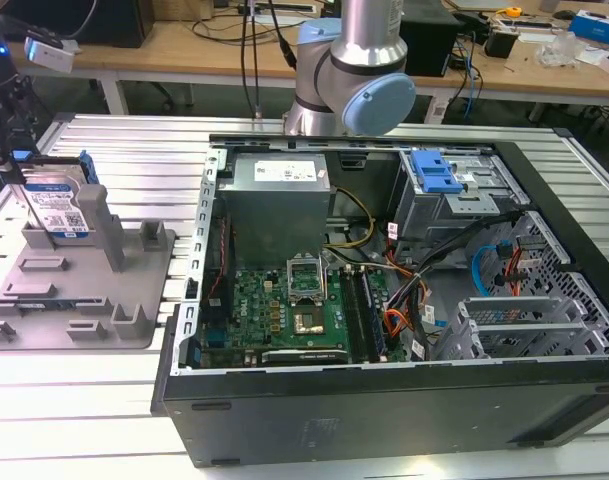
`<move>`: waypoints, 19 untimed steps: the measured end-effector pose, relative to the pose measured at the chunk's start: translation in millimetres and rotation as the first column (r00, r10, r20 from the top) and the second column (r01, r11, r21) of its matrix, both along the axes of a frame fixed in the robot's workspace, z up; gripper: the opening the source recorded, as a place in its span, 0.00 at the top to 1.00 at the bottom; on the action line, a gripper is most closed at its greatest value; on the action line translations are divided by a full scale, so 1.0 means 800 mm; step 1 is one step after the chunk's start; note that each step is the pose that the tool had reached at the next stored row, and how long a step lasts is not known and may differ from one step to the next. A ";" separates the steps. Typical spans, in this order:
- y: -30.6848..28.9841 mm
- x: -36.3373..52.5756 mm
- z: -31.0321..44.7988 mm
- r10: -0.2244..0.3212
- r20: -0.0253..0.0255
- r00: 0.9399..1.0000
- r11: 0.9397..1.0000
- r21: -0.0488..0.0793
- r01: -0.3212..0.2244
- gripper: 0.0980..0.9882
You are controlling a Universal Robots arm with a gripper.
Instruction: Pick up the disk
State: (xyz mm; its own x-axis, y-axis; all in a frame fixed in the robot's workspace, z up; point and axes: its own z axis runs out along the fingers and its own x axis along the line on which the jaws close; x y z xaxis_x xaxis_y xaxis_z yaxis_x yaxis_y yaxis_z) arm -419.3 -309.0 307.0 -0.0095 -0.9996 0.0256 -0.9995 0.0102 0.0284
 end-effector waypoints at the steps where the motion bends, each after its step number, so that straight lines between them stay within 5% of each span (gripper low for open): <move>1: 0.0000 0.000 -0.0013 0.001 0.000 1.000 1.000 0.000 -0.001 0.50; 11: 0.0000 0.000 -0.0099 0.005 0.000 1.000 1.000 0.000 -0.005 0.52; 13: 0.0000 0.000 -0.0106 0.006 0.000 1.000 1.000 0.000 -0.006 0.67; 19: 0.0000 0.000 -0.0116 0.007 0.000 1.000 1.000 0.000 -0.007 0.67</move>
